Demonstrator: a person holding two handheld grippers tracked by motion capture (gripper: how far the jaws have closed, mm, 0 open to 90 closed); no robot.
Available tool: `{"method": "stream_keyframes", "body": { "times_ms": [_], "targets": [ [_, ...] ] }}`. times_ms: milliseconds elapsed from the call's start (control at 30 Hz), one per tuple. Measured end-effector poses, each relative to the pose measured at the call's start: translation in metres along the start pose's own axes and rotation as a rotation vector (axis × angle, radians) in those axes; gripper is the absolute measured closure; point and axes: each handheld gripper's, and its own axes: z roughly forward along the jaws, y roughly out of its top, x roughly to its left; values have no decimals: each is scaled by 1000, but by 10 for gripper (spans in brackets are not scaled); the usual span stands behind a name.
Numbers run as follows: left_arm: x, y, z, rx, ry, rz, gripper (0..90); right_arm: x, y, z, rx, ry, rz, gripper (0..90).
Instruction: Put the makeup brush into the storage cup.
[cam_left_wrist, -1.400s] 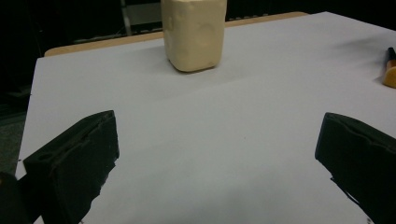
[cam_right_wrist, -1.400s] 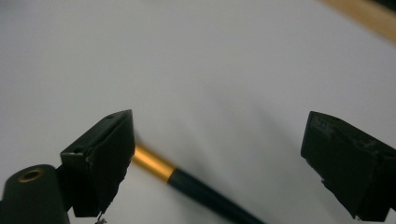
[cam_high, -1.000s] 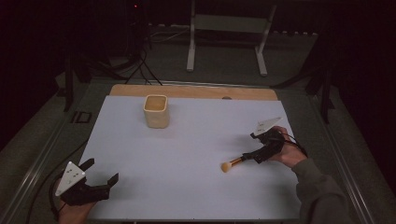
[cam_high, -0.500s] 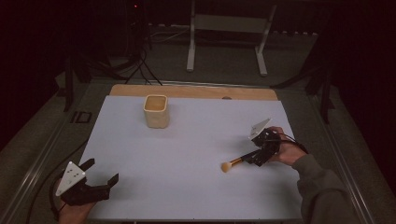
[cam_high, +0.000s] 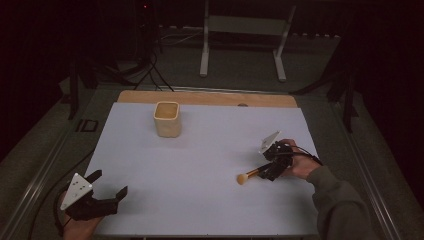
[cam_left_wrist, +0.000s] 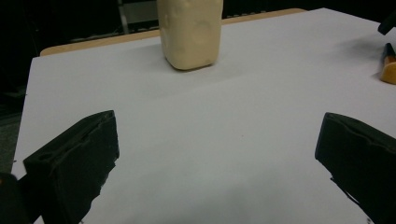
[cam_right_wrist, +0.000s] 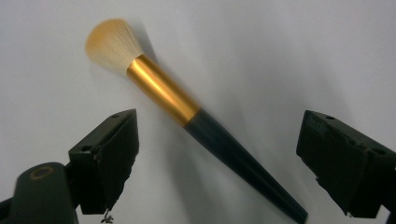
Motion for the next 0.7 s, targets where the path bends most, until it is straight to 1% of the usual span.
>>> {"method": "stream_keyframes", "body": {
  "times_ms": [200,233,300,333,400,500,567,600,633,667,700],
  "targets": [
    [0,0,0,-1,0,0,8,2,2,8,25,7,-14,139],
    [0,0,0,0,0,0,8,3,3,11,31,6,-22,155],
    [0,0,0,-1,0,0,8,3,4,12,32,2,-26,170],
    [0,0,0,0,-1,1,8,3,5,14,29,1,-31,213],
    [0,0,0,-1,0,0,8,4,6,16,36,7,-40,237],
    [0,0,0,-2,0,1,8,5,8,19,55,22,-63,313],
    [0,0,0,-1,0,1,8,6,8,21,64,37,-70,394],
    [0,0,0,-1,0,1,8,6,8,21,64,37,-70,394],
    [0,0,0,-1,1,2,8,7,10,24,80,39,-76,467],
    [0,0,0,-1,1,2,9,7,10,24,80,39,-76,467],
    [0,0,0,-1,3,4,8,7,11,23,79,52,-68,584]
  ]
}}
